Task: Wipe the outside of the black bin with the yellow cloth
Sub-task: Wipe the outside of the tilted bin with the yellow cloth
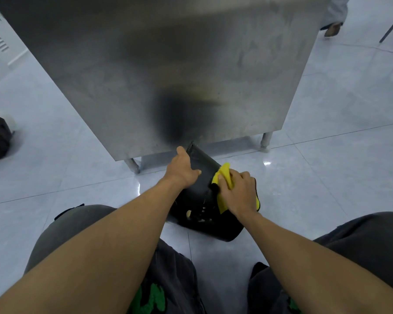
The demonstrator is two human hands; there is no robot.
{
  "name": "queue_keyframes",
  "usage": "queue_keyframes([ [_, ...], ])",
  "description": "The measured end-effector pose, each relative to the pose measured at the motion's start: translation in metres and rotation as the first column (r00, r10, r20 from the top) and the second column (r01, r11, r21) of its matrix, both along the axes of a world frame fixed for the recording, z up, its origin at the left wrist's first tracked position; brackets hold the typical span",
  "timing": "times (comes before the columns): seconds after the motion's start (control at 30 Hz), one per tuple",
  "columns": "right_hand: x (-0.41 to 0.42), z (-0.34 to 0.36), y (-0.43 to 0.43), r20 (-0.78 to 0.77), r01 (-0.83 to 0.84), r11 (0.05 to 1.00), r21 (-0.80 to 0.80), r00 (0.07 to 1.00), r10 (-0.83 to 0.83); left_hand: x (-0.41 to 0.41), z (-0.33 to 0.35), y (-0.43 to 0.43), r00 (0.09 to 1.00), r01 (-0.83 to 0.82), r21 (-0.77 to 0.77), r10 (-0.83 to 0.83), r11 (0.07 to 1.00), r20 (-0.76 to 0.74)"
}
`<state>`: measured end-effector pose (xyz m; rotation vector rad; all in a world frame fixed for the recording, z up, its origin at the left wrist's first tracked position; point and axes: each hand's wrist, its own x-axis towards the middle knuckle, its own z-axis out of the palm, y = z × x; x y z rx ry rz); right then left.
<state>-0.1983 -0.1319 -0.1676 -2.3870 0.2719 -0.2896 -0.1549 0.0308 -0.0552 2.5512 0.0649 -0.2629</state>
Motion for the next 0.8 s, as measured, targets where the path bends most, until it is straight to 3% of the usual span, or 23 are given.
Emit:
queue_keyframes([
  [0.1, -0.003, 0.002, 0.007, 0.138, -0.197, 0.980, -0.013, 0.971, 0.197, -0.002, 0.000, -0.001, 0.998, -0.058, -0.033, 0.059, 0.998, 0.031],
  [0.17, -0.004, 0.002, 0.011, 0.163, -0.231, 0.973, 0.016, 0.960, 0.226, -0.001, -0.002, 0.002, 0.998, -0.056, -0.011, 0.056, 0.998, 0.021],
  [0.37, 0.011, -0.009, 0.012, -0.017, 0.005, 0.999, 0.037, 1.000, -0.004, -0.004, 0.002, 0.003, 0.995, 0.040, -0.009, -0.041, 0.999, -0.088],
  [0.53, 0.021, -0.006, 0.003, -0.091, 0.122, 0.990, 0.064, 0.989, -0.116, -0.004, 0.001, 0.000, 0.999, 0.015, -0.087, -0.019, 0.996, -0.046],
  [0.67, 0.007, -0.002, 0.009, 0.086, -0.039, 0.999, -0.009, 0.996, 0.040, 0.001, 0.000, 0.000, 0.999, -0.007, -0.096, 0.011, 0.995, 0.040],
  [0.8, 0.000, 0.006, 0.015, 0.239, -0.257, 0.961, -0.099, 0.932, 0.273, 0.001, 0.001, 0.000, 0.998, -0.047, -0.121, 0.053, 0.991, 0.044],
])
